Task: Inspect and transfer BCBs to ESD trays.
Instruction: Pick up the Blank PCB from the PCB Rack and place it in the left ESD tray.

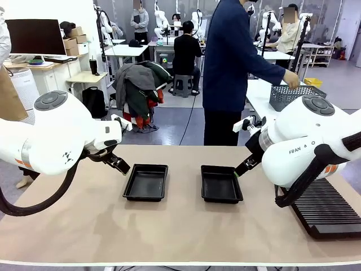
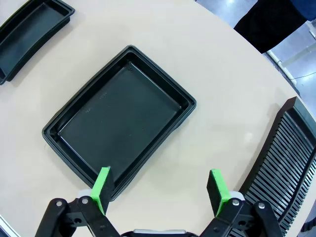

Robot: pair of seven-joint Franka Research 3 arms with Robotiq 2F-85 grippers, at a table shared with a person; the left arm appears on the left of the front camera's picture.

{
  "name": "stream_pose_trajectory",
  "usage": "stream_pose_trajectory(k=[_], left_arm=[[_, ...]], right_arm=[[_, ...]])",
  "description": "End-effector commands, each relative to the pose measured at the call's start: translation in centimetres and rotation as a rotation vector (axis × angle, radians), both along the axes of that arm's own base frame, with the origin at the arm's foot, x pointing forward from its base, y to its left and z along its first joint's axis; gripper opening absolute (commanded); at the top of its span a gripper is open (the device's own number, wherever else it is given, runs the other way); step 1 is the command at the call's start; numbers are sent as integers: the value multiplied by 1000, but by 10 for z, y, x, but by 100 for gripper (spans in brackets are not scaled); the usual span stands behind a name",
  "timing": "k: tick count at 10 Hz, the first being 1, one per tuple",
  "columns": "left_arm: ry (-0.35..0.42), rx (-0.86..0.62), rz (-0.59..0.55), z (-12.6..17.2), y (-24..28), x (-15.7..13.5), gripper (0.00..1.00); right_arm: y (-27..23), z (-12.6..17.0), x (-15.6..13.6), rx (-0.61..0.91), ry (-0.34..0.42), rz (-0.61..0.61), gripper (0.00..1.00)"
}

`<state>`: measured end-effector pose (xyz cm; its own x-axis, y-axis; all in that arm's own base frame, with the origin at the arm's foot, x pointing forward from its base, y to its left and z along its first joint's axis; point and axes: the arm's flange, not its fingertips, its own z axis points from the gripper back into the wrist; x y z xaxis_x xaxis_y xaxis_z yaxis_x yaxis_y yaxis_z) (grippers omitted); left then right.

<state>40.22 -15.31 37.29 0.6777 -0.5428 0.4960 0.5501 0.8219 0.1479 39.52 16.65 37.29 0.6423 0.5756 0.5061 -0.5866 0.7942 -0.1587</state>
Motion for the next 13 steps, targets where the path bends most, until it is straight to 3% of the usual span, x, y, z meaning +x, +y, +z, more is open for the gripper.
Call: stream_pose_trajectory(k=[1, 4, 7, 10, 11, 13], left_arm=[[54, -31, 9, 25, 11, -4, 100], [148, -76, 78, 112, 29, -19, 100], [302, -253, 139, 188, 45, -24, 100], [349, -409, 250, 257, 67, -27, 100], [372, -481, 320, 272, 73, -28, 100], [350, -539, 349, 292, 85, -38, 100]], right_arm=[[-7, 29, -16, 63, 47, -58, 100], [-35, 113, -51, 165, 175, -131, 100], [-67, 198, -65, 313, 323, -191, 100], [-114, 278, -63, 434, 481, -281, 100], [-126, 297, -57, 452, 523, -293, 100], [-154, 320, -41, 520, 592, -356, 100]])
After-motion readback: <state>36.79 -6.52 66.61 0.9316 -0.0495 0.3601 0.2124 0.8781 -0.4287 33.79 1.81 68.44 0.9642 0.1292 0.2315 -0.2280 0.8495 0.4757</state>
